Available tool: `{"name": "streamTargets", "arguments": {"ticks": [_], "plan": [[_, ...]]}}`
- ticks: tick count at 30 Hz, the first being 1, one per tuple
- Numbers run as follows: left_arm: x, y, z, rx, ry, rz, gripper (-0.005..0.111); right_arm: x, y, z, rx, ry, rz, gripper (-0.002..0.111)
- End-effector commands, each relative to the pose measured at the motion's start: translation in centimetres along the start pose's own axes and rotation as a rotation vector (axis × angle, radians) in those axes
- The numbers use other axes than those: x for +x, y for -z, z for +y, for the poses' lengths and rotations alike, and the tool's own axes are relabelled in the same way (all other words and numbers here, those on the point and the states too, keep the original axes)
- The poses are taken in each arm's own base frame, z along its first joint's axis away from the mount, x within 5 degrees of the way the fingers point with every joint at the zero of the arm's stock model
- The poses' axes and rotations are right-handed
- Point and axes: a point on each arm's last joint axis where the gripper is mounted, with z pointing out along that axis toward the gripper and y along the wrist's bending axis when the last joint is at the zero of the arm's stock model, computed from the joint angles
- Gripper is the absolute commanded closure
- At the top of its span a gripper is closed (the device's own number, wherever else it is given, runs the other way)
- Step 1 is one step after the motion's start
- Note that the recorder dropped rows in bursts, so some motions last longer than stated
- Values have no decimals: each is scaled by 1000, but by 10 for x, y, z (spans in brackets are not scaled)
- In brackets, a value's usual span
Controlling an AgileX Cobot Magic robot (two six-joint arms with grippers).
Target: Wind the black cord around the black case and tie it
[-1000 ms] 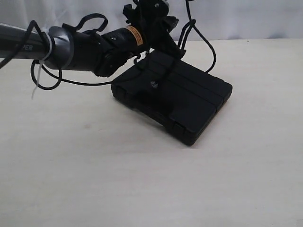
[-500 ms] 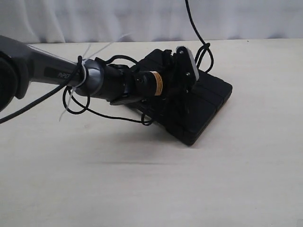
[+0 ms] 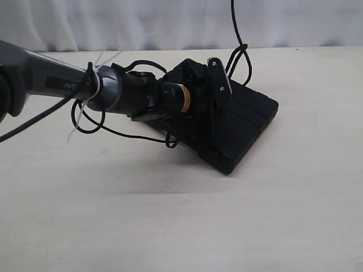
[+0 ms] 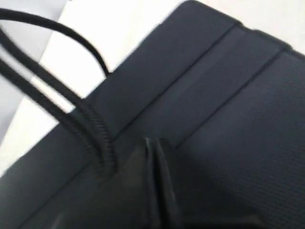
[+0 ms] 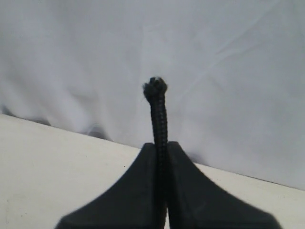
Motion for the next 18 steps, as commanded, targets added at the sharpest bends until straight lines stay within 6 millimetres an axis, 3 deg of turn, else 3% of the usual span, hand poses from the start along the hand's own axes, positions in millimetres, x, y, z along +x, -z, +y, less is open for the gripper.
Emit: {"name": "streamTargets", "arguments": {"ticks": [1,10,15,18], "plan": [[-14,20,23,-66,53,-12,107,-8,7,-18,2,-100,-51,104],[-25,38,51,-133,262,-132,107,-9,24,-30,-3,-84,22,104],[-42,37,51,-150,362,-424,107,-6,27,-25,-29,-90,76,104],[-34,26,50,-234,366,-545,107,-6,29,-21,-71,-96,95,104]]}}
